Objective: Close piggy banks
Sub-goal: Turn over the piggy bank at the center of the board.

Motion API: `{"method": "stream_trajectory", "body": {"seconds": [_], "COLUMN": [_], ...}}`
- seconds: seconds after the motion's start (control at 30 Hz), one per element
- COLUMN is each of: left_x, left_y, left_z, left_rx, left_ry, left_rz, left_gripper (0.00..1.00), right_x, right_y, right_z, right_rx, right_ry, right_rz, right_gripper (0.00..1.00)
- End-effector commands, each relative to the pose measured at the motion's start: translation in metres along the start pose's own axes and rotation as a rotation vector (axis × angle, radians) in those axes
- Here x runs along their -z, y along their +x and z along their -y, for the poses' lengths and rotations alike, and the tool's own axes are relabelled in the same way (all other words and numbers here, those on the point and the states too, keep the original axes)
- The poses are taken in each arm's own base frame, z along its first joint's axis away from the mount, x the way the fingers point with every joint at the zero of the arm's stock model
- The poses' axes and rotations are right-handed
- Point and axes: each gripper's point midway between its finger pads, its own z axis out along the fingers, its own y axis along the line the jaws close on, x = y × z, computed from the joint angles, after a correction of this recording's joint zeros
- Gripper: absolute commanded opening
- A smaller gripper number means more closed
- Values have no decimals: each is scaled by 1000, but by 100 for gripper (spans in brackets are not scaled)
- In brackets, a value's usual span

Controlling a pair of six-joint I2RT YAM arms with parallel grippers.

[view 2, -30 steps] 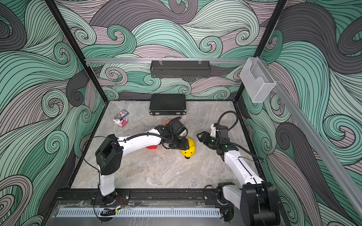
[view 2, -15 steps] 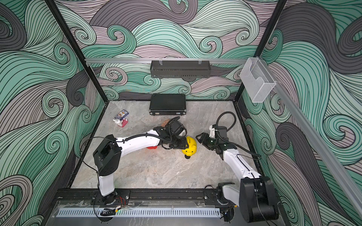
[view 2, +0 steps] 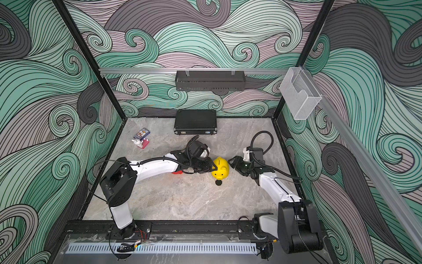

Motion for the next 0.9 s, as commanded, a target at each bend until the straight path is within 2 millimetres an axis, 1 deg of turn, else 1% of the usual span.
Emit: {"method": "stream_trajectory", "body": {"seconds": [0.0, 0.23, 0.4, 0.57, 0.87], "left_x": [-6, 1, 4, 8, 17], "left_y": [14, 13, 8, 9, 9], "left_z": [-41, -59, -57, -68, -76], "left_rx": [70, 105, 116, 119, 114], "left_ry": [-108, -115, -98, -131, -164], "left_rz": [-42, -30, -30, -24, -16], "left_gripper": [36, 36, 38, 38, 39], "right_x": [-2, -4, -9, -12, -13], "right_y": [1, 3, 7, 10, 11], "right_z": [-2, -4, -8, -10, -13], "right_rx": [20, 26, 35, 42, 49], "right_ry": [-12, -22, -31, -34, -40], "right_rz": [-8, -22, -48, -68, -82], "right_gripper": [56, 56, 56, 56, 56]}}
